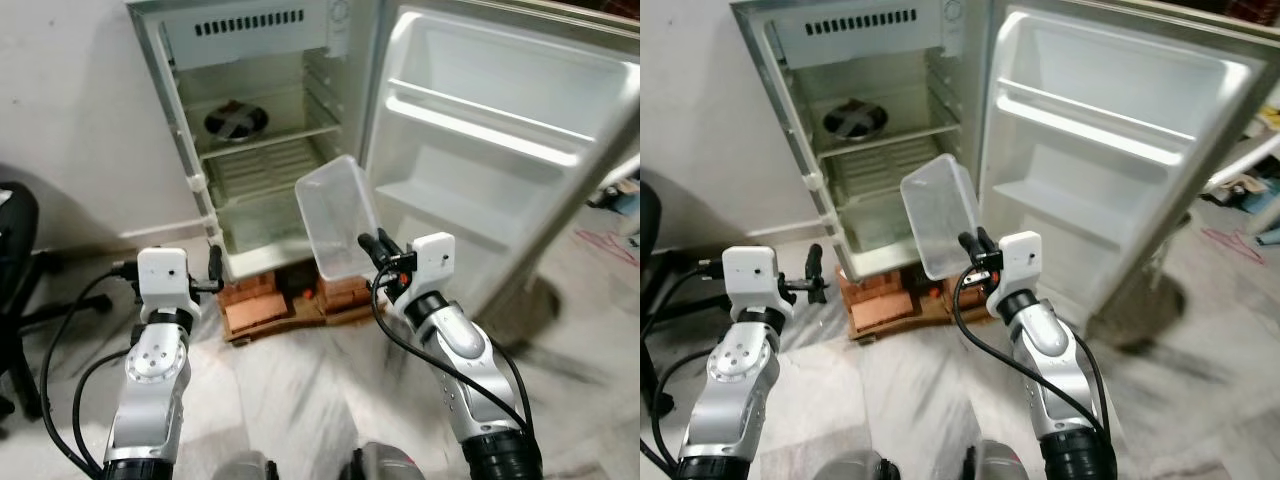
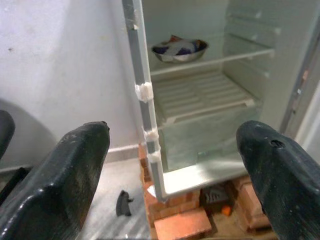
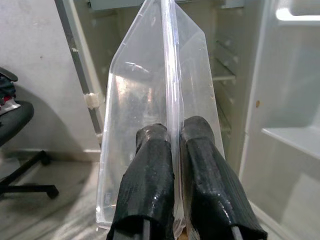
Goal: Restocking fridge
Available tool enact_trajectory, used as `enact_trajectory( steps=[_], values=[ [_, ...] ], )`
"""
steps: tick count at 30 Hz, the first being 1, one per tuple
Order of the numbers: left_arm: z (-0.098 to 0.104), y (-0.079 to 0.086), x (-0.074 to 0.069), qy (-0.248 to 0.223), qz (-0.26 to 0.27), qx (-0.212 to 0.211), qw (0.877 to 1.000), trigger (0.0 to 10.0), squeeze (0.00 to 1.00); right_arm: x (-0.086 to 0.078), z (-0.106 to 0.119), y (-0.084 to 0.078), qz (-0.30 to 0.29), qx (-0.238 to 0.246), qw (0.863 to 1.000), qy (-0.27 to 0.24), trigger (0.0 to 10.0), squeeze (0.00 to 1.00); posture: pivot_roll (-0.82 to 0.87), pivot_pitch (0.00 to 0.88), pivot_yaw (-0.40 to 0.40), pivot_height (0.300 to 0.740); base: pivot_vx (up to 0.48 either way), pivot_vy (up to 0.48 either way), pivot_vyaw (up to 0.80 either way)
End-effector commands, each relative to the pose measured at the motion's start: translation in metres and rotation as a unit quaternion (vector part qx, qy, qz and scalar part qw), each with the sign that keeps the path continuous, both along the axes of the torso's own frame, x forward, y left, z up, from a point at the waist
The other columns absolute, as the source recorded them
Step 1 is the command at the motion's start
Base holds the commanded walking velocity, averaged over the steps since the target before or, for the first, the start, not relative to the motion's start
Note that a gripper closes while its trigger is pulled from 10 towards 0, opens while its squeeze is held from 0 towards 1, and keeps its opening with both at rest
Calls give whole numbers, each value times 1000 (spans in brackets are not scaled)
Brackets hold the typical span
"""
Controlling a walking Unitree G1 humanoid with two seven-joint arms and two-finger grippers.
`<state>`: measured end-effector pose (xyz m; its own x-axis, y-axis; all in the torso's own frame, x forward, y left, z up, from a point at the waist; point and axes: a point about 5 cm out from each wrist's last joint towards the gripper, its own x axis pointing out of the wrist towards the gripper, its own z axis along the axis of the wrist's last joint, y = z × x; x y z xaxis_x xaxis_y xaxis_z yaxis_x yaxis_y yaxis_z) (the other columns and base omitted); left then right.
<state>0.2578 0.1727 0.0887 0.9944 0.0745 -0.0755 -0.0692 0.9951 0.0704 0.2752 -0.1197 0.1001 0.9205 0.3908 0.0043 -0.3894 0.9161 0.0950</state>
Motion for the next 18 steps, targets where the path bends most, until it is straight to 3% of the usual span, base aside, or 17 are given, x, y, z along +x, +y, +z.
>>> enact_trajectory(
  steps=[1, 6, 10, 13, 18],
  values=[
    [-1, -1, -1, 2, -4, 2, 1000, 10000, 0, 0, 2, -4, -7, 3, 1000, -4, 10000, 0, 60, 62, -28, 740, 307, 368, 0],
    [1, 0, -1, -1, -2, 8, 1000, 10000, 0, 1, 2, -4, -10, 5, 1000, -4, 10000, 0, 60, 63, -27, 740, 246, 352, 0],
    [3, 2, -3, -9, 4, 13, 1000, 10000, 0, 2, 3, -6, -19, 4, 1000, -7, 10000, 0, 63, 64, -26, 740, 0, 0, 0],
    [0, 8, -19, -3, -9, 6, 1000, 10000, 0, -3, 8, -23, -51, -9, 998, -28, 10000, 0, 68, 67, -23, 740, 0, 0, 0],
    [-3, 14, -33, 5, -16, 6, 1000, 10000, 0, -14, 3, -42, -72, -15, 997, -16, 10000, 0, 62, 72, -23, 740, 0, 0, 0]
  ],
)
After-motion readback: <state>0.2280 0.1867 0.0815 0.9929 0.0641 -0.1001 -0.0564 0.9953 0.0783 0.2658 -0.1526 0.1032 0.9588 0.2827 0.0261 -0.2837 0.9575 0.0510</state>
